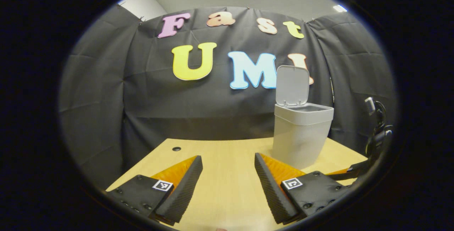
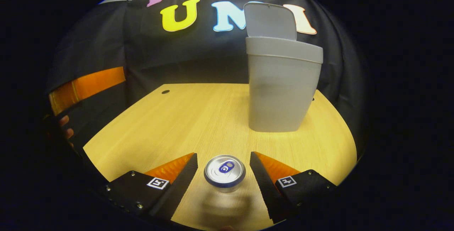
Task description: Press the lid of the desktop garbage bin to open it, pick up the crumpled paper on the desktop and throw it into the bin, then pick up the pop can on the desktop and drop it into the bin, and finally close the garbage bin lid.
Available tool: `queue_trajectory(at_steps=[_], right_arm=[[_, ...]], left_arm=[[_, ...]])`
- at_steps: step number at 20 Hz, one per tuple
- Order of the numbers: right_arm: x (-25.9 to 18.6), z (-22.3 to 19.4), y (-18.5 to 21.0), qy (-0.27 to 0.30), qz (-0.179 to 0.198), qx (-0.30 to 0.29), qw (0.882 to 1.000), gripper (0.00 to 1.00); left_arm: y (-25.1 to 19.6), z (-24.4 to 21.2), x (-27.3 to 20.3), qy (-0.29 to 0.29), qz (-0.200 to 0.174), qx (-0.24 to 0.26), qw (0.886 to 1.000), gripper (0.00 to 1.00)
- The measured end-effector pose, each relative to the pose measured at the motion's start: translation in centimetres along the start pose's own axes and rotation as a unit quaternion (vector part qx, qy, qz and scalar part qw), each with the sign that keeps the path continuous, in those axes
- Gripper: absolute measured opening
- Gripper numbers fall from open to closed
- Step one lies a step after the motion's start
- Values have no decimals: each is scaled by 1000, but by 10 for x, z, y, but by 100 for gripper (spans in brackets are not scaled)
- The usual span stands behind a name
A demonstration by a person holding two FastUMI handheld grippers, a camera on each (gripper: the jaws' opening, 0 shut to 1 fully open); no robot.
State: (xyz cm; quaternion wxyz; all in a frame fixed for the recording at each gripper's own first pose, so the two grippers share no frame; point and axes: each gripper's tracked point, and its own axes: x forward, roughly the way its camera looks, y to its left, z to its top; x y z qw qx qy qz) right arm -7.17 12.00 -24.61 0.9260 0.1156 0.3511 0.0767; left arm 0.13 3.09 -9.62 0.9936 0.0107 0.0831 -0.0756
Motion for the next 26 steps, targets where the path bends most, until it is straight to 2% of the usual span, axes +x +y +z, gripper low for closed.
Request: queue_trajectory(at_steps=[9, 10, 11, 15, 21, 26], right_arm=[[11, -25, -6, 41, -35, -23, 998, 95], [11, -25, -7, 41, -40, -22, 998, 94], [9, -27, -10, 43, -41, -22, 998, 85], [1, -23, -16, 39, -46, -25, 998, 84], [-26, 15, -18, -4, -38, -26, 999, 84], [-63, 83, -22, -70, -19, -27, 997, 84]], left_arm=[[17, -13, -18, 7, -2, -4, 1000, 96], [19, -14, -19, 8, 0, -7, 1000, 97], [20, -13, -21, 7, 0, -10, 1000, 96], [24, -13, -21, 7, 5, -16, 1000, 97], [24, -13, -20, 10, 14, -14, 1000, 96], [24, -3, -21, 13, 39, -10, 999, 96]])
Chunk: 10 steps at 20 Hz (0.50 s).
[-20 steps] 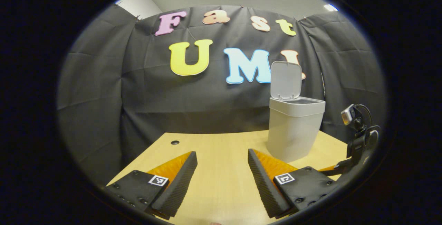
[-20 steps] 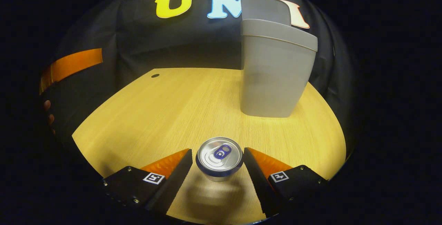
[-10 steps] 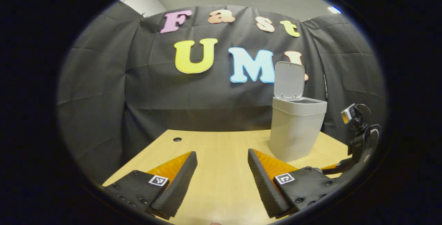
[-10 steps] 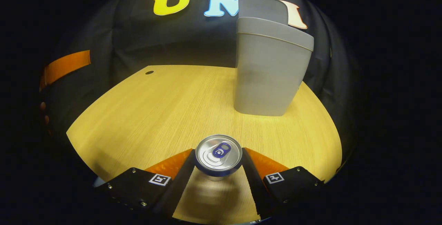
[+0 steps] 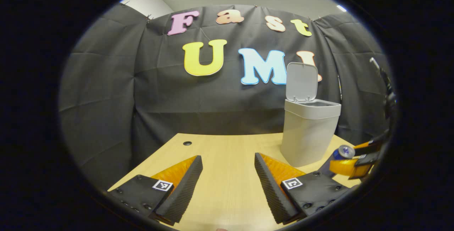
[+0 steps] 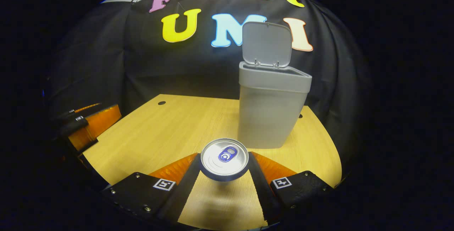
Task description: Press the lid of the desktop garbage bin to open it, pick up the crumpled paper on the desktop and throw it into the bin, then pick up the pop can on the desktop and drop it into the bin, and finally close the garbage bin lid.
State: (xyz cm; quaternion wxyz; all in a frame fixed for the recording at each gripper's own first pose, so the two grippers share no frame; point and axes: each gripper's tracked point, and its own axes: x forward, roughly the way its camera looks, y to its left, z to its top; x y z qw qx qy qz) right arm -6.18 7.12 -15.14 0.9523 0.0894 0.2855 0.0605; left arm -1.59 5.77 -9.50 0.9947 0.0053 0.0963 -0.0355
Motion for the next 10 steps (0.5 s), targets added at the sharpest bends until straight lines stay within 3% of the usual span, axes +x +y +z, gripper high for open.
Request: queue_trajectory(at_steps=[6, 10], right_arm=[[-23, 80, -26, -79, 12, -24, 996, 84], [-15, 139, -56, -136, 8, -28, 990, 84]], left_arm=[[-16, 19, 5, -11, 18, -14, 1000, 97], [-29, 31, 16, -21, 34, -19, 999, 96]])
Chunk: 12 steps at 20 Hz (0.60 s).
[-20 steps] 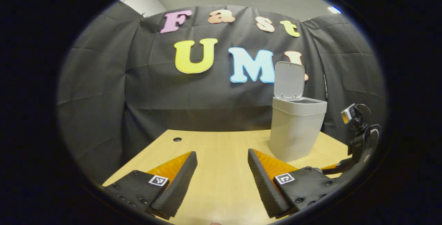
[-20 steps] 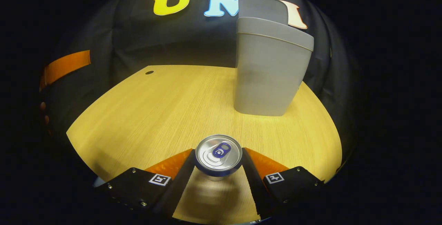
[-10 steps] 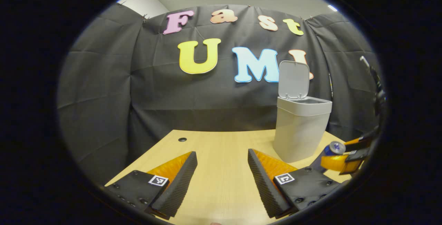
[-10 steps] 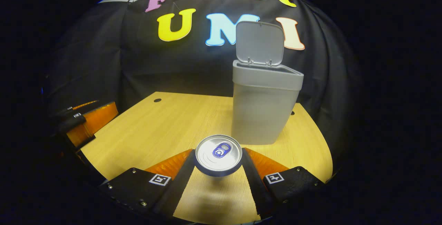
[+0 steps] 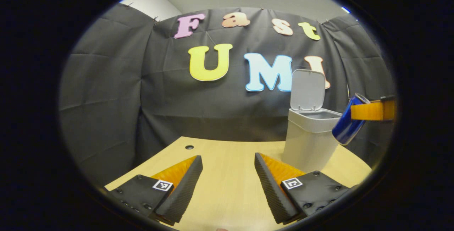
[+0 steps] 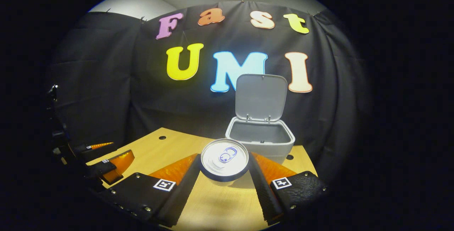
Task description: Press the lid of the desktop garbage bin to open it, pick up the crumpled paper on the desktop and throw it into the bin, then pick up the pop can on the desktop and drop it into the bin, and finally close the garbage bin lid.
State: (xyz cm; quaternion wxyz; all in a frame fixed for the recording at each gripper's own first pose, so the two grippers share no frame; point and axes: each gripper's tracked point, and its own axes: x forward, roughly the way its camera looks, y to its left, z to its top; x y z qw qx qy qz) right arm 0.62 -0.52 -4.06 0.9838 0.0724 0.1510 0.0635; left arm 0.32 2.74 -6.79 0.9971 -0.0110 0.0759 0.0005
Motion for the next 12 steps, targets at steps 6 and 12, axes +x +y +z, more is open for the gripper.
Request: queue_trajectory(at_steps=[6, 12], right_arm=[[47, 43, -36, -55, -13, -4, 998, 84], [99, 55, -56, -72, -30, -27, 997, 83]], left_arm=[[0, 15, 14, -17, 23, 1, 1000, 96], [4, 19, 20, -23, 44, 4, 999, 96]])
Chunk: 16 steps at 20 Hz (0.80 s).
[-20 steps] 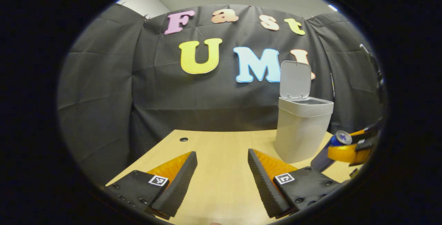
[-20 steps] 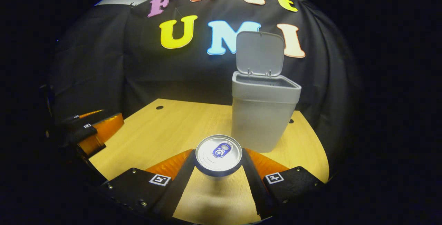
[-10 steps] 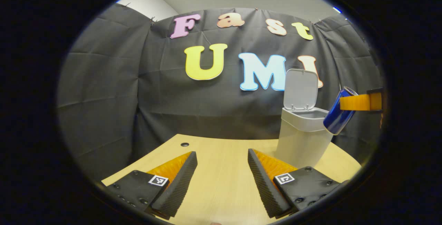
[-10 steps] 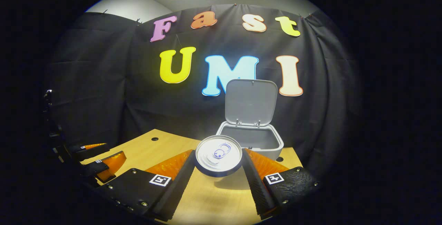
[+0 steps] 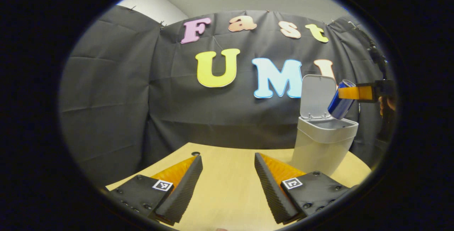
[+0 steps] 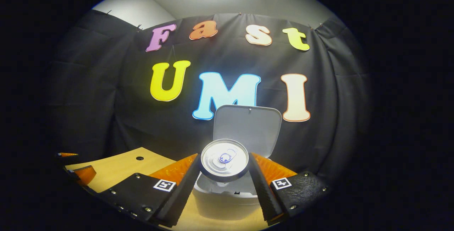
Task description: Press the lid of the desktop garbage bin to open it, pick up the crumpled paper on the desktop and throw it into the bin, then pick up the pop can on the desktop and drop it into the bin, and finally close the garbage bin lid.
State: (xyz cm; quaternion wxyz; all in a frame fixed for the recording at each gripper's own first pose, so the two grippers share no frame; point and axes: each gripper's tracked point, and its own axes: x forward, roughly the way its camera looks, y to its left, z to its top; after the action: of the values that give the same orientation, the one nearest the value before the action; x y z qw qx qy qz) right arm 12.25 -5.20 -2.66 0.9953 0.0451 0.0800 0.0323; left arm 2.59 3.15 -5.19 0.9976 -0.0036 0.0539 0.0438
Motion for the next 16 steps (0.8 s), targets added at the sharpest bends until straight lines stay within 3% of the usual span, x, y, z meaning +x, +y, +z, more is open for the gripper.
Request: queue_trajectory(at_steps=[8, 16], right_arm=[[55, -43, 1, 47, 2, -2, 999, 84], [69, -53, 0, 56, -6, -6, 998, 88]], left_arm=[[22, 0, -7, 5, 29, 9, 1000, 96], [26, -3, -4, 13, 38, 9, 999, 97]])
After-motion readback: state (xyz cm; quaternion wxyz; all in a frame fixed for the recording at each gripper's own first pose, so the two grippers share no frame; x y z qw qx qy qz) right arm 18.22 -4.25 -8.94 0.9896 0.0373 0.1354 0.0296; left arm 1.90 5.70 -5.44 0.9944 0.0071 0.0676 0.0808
